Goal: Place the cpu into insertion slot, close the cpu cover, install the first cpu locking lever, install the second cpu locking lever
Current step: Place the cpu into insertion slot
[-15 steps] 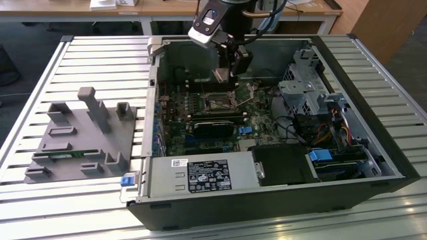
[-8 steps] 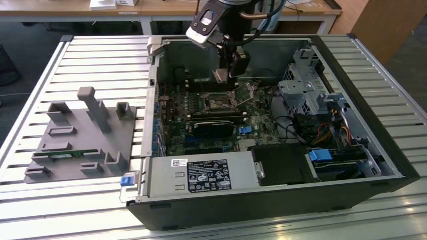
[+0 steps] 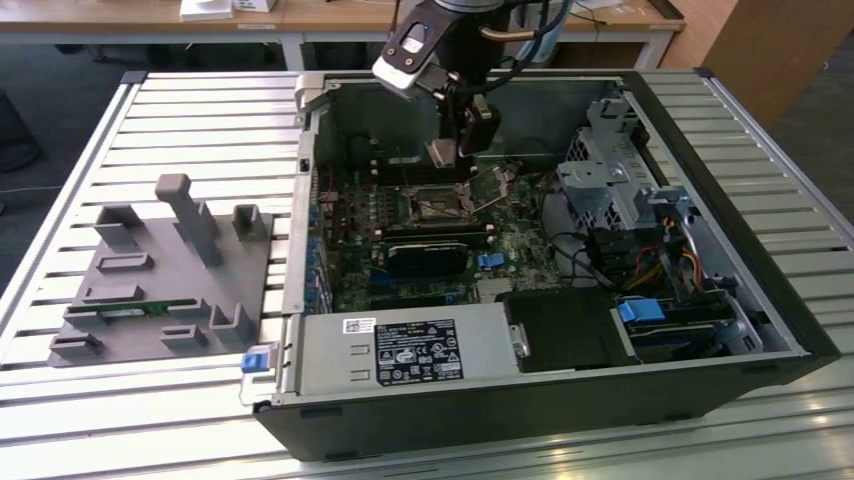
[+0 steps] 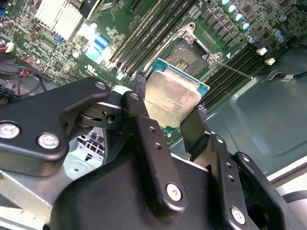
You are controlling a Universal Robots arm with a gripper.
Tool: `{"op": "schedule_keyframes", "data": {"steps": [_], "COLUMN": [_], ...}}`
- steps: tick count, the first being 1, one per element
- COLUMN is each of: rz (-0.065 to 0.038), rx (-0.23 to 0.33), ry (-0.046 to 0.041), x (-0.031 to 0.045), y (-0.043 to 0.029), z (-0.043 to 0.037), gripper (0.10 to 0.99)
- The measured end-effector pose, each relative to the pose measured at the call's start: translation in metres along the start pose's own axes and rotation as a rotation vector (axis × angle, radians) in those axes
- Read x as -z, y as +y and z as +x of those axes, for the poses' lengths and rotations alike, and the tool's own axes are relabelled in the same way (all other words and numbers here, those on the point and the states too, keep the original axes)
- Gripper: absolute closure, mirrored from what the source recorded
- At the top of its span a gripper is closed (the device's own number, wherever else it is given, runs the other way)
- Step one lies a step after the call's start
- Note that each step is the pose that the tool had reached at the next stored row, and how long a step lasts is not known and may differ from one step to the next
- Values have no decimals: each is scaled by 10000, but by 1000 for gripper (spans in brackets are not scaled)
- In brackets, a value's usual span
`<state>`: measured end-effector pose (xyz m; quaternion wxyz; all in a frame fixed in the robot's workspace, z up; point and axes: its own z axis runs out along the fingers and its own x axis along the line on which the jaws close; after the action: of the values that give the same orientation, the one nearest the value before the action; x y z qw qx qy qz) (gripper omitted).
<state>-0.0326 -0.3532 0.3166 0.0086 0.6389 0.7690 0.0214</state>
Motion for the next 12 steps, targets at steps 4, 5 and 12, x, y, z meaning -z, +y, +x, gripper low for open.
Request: {"op": "schedule_keyframes", "data": {"steps": [4, 5, 12], "rz": [0, 0, 2], "rx": [0, 1, 1], "ry": [1, 1, -7], "x": [-31, -32, -54], "y": [-1, -1, -2], "z": [0, 0, -1], "gripper": [545, 545, 545]}}
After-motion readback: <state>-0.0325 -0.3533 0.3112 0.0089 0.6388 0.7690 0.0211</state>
